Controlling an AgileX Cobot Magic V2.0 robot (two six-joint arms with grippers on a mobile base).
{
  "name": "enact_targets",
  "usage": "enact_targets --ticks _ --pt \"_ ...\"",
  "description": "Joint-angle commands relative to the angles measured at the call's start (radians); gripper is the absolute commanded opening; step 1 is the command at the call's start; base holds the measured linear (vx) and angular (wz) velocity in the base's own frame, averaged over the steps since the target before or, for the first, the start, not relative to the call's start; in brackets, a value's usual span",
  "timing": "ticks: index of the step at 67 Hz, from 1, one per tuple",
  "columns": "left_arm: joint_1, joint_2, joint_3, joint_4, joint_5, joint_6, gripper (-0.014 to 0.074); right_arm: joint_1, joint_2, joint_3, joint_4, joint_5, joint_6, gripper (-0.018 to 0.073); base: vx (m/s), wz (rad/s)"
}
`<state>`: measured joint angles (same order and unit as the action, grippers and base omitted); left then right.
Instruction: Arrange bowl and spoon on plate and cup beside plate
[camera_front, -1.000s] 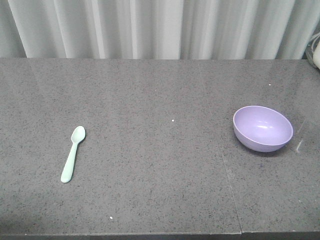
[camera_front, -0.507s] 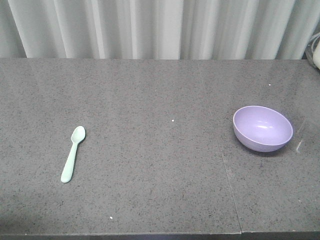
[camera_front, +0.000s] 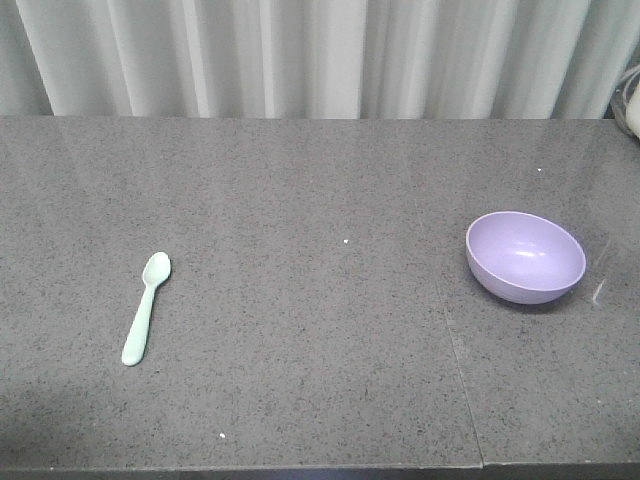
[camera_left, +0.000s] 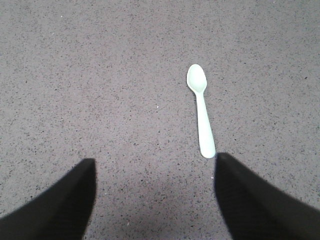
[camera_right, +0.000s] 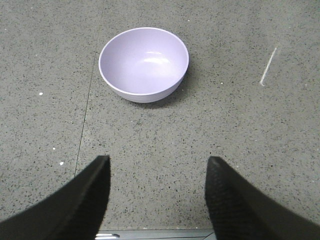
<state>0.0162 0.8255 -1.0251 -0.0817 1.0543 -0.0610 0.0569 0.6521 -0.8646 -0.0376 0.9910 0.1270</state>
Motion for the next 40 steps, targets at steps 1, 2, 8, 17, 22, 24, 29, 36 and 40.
enact_targets --ticks 1,2,8,17,22,24,29,36,40 --pt "0.001 -0.003 -0.035 -0.012 -0.062 -0.003 0.0588 -0.002 0.008 -0.032 -0.007 -0.060 -0.011 0.0455 0.00 0.00" --pt "0.001 -0.003 -0.035 -0.012 -0.061 -0.003 0.0589 -0.002 0.008 -0.032 -0.007 -0.060 -0.011 0.0455 0.00 0.00" --pt "0.001 0.004 -0.035 -0.025 -0.049 -0.003 0.0586 -0.002 0.008 -0.032 -0.006 -0.060 -0.011 0.0454 0.00 0.00" --pt "-0.003 0.047 -0.035 -0.082 -0.046 0.006 0.0586 -0.002 0.008 -0.032 -0.006 -0.060 -0.011 0.0454 0.00 0.00" --pt "-0.014 0.093 -0.035 -0.112 -0.047 0.022 0.0586 -0.002 0.008 -0.032 -0.005 -0.060 -0.011 0.0454 0.00 0.00" --pt "-0.024 0.110 -0.035 -0.120 -0.047 0.023 0.0586 -0.002 0.008 -0.032 -0.005 -0.060 -0.011 0.0454 0.00 0.00" --pt "-0.050 0.161 -0.035 -0.129 -0.048 0.024 0.0584 -0.002 0.008 -0.032 -0.005 -0.060 -0.011 0.0454 0.00 0.00" --pt "-0.093 0.234 -0.035 -0.126 -0.067 0.022 0.0571 -0.002 0.008 -0.032 -0.005 -0.060 -0.009 0.0454 0.00 0.00" --pt "-0.119 0.281 -0.039 -0.125 -0.088 0.017 0.0563 -0.002 0.008 -0.032 -0.003 -0.060 -0.008 0.0454 0.00 0.00"
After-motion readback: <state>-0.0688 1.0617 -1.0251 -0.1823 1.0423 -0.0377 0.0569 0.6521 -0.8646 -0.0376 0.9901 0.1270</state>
